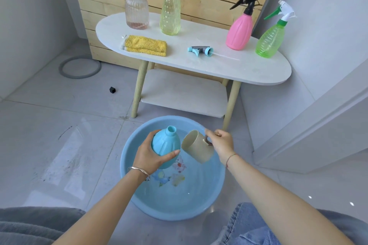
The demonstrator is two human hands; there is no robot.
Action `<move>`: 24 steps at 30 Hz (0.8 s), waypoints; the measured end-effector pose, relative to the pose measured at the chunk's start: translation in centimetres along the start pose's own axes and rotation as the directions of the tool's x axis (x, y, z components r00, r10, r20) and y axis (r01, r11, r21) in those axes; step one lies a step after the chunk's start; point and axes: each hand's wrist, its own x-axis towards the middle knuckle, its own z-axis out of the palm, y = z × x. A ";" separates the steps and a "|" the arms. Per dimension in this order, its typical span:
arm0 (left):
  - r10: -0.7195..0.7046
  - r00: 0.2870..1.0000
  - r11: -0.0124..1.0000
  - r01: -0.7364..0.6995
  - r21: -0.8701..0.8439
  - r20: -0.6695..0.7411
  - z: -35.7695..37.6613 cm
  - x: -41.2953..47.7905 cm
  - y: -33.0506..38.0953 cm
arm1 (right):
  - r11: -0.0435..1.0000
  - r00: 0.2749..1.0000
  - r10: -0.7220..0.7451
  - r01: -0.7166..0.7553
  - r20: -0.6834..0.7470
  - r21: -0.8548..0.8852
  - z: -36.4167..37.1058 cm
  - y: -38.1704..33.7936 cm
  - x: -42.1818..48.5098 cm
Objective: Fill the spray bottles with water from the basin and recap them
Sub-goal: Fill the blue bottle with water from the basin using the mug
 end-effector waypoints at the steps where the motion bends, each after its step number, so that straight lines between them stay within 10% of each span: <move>1: -0.005 1.000 1.000 0.004 -0.005 -0.007 -0.1 0.0 0.0 | 0.998 0.999 0.018 -0.016 0.034 -0.054 0.6 1.2 -0.2; 10: -0.017 0.998 0.999 0.020 0.045 -0.061 -0.4 0.3 -0.6 | 0.911 0.989 -0.040 0.094 0.142 -0.401 2.2 9.4 -0.7; 24: -0.035 0.994 0.999 0.038 0.030 -0.106 -0.5 0.7 -1.1 | 0.903 0.980 0.061 0.026 0.189 -0.428 4.2 11.8 -0.2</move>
